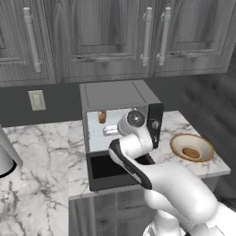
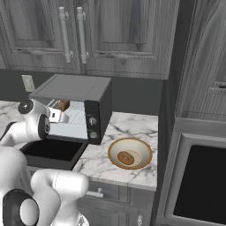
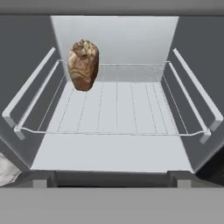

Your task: Pick up the heated bread from the toaster oven and place it in the bowl. Then move the bread bowl to the dining counter.

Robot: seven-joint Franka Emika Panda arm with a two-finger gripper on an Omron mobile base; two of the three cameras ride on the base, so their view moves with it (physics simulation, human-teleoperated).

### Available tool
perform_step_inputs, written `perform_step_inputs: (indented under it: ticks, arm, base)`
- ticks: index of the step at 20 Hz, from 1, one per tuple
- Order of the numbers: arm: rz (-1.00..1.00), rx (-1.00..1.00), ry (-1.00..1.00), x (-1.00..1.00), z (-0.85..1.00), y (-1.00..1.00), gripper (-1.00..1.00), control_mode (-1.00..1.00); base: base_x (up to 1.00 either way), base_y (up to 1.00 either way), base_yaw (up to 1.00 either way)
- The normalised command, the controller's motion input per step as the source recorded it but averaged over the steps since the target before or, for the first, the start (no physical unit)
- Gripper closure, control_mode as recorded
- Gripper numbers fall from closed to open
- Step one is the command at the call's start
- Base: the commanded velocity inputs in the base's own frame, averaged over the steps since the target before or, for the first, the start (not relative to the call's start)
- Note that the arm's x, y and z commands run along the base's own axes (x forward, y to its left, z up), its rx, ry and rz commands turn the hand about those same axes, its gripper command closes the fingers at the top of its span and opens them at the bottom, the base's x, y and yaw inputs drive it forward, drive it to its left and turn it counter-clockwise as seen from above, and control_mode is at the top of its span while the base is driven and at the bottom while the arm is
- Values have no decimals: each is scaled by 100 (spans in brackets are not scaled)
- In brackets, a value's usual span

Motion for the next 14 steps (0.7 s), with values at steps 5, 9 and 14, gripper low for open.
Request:
perform_step_inputs:
  ticks: [5,9,14]
  arm:
    - [-1,0,-1,44,-15,0,-100,-100]
    - [-1,0,0,37,-24,0,-100,-100]
    - [0,0,0,33,-26,0,-100,-100]
  base:
    - [0,0,0]
    - [0,0,0]
    - [0,0,0]
